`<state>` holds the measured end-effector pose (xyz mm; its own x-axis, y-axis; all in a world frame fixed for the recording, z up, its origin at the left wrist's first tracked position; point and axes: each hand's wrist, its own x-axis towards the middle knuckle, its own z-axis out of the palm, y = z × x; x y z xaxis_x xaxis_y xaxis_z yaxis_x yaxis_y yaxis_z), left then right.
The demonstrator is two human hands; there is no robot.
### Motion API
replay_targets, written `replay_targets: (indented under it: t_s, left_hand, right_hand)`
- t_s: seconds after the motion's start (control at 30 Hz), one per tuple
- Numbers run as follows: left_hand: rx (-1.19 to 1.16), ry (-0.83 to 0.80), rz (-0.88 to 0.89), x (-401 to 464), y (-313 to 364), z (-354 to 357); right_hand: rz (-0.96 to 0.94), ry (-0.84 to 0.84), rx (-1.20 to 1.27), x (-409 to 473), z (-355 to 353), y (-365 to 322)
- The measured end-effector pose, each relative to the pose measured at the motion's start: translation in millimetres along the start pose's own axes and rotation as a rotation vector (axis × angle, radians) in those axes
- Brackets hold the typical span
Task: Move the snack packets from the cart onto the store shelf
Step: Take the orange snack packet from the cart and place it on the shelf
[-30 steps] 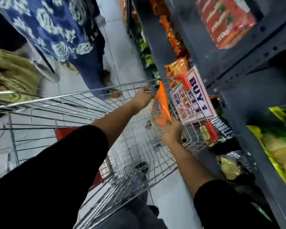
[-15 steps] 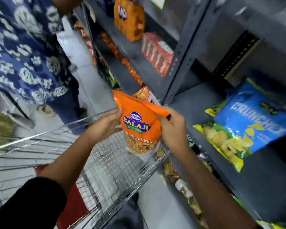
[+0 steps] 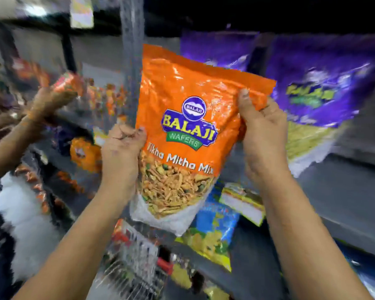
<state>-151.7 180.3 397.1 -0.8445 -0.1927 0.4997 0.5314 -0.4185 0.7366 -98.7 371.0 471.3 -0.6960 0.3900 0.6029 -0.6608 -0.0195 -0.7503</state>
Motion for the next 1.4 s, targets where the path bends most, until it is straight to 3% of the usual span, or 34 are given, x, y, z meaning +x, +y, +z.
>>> replay_targets:
  t_s: [0.1,0.3,0.77,0.9,1.07,1.23,1.4]
  left_hand:
    - [-0.08,-0.049,0.094,3.2,20.0,77.6]
    - [-0.203,-0.086,0.03,-16.2,12.0,196.0]
    - [-0.193,-0.244,-0.165,-121.5,-58.1,387.0]
    - [-0.09,-0.258,-0.216,-135.1,-76.4,411.2]
    - [-0.067,-0.364,-0.516,-163.5,-101.1,404.2]
    - [-0.204,-0.54,-0.53,-192.4,-100.2,389.1]
    - [-0.172,-0.689,-0.634,-185.7,-106.1,394.0]
  right_hand:
    - [0.007,-0.011,0.006,7.8,-48.3,-36.2]
    - [0.119,-0.131,-0.304,-30.6,-144.5,-46.7]
    - [0.238,0.186,-0.655,-34.6,-337.0,-100.7]
    - [0.265,0.196,-0.6,-30.8,-360.1,-92.2]
    - [0.262,0.236,-0.579,-31.1,-367.5,-77.8]
    - [0.293,0.254,-0.472,-32.8,-377.1,-76.2]
    - [0.288,0.459,-0.484,-29.7,-381.0,-73.1]
